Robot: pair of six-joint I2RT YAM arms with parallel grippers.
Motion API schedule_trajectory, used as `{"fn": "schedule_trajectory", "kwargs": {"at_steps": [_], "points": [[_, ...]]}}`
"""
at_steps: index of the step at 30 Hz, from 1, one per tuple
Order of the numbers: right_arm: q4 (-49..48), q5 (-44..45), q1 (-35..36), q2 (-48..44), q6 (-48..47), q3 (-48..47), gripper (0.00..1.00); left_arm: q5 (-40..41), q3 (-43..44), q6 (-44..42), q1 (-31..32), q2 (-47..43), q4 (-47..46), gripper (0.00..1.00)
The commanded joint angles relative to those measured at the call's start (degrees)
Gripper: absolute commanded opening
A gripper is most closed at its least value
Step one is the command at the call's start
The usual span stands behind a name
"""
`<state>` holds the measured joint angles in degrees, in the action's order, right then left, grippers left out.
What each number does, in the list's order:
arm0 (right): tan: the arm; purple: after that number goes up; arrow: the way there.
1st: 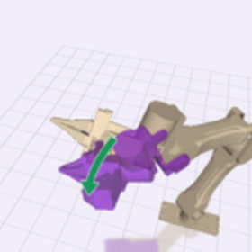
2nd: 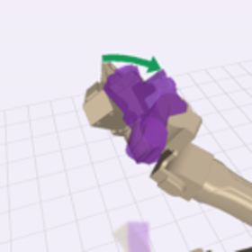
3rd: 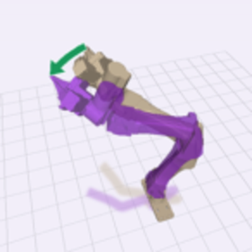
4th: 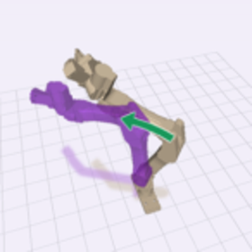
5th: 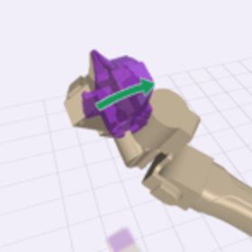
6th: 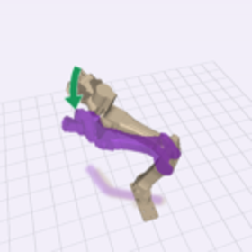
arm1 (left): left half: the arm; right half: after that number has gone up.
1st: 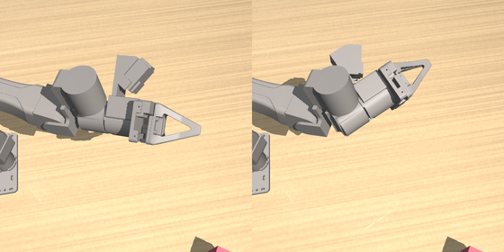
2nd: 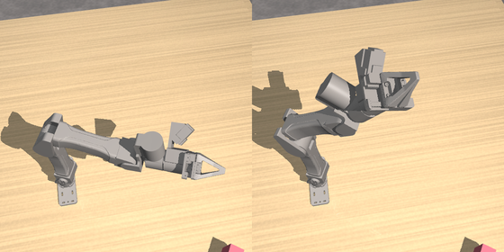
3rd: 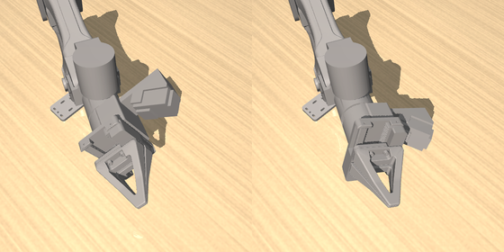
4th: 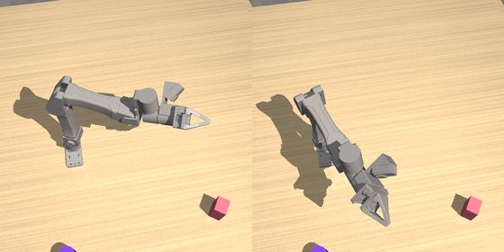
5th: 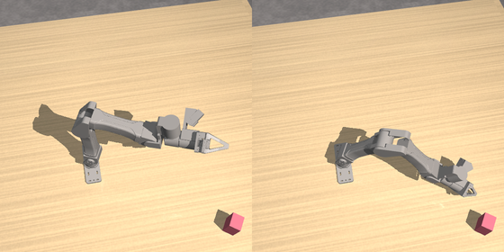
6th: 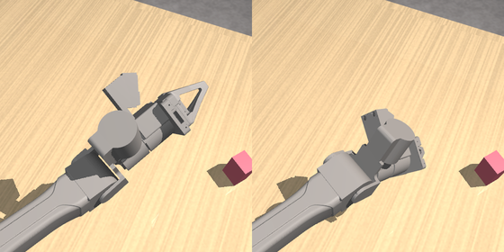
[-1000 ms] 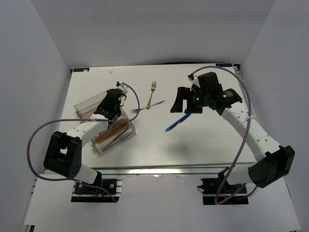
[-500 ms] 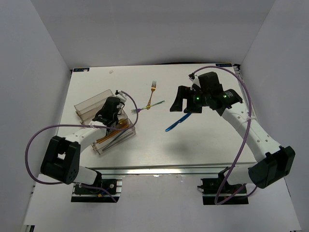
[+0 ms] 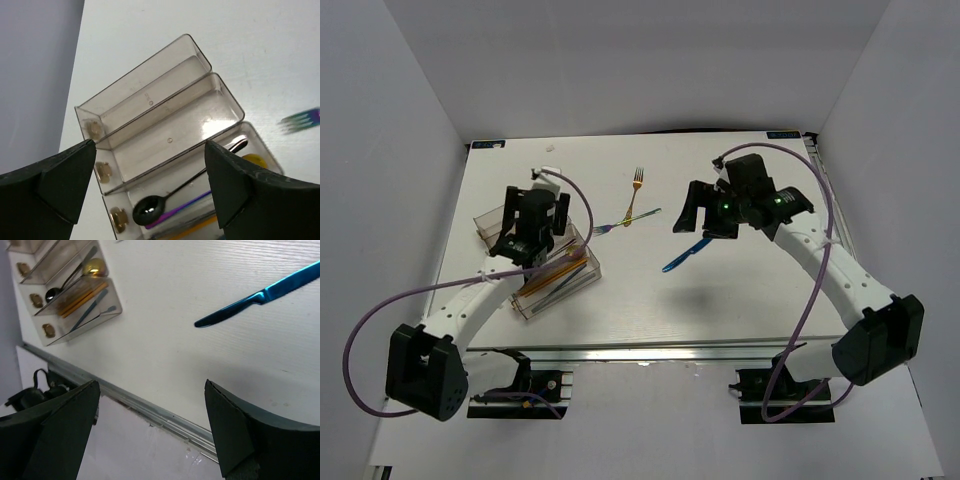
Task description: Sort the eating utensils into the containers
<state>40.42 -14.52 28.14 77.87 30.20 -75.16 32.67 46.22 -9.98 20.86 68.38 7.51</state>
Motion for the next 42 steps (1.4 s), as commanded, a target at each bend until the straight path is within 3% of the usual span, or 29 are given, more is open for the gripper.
{"fn": "schedule_trajectory", "kwargs": {"at_steps": [1,2,5,10,15,20,35,42], "points": [[2.5,7.2,-0.1,3.2,1.3,-0.6,0.89,6.8,8.8,15.4,0.0,0.0,11.5,0.98],[3.3,11.1,-0.1,4.0,1.5,-1.0,0.89,7.6,11.2,22.3,0.0,0.7,14.6,0.98],[6.6,21.9,-0.2,6.0,5.0,-1.7,0.89,7.1,21.3,32.4,0.0,4.6,27.7,0.98],[8.6,33.2,-0.3,9.3,13.3,-1.5,0.89,-0.6,34.9,42.0,0.0,10.1,46.2,0.98],[11.9,33.2,-0.7,18.3,17.7,-4.9,0.88,-8.7,28.7,39.4,0.0,1.9,43.7,0.98],[14.6,33.0,0.3,24.1,26.6,-7.6,0.79,-19.1,23.7,38.5,0.0,-3.6,42.4,0.98],[20.6,38.0,8.5,38.5,42.7,-16.8,0.66,-25.2,17.1,36.6,0.2,-8.4,43.6,0.98],[14.9,37.8,8.6,41.0,44.2,-14.3,0.62,-27.6,15.5,37.1,1.4,-9.1,42.8,0.98]]}}
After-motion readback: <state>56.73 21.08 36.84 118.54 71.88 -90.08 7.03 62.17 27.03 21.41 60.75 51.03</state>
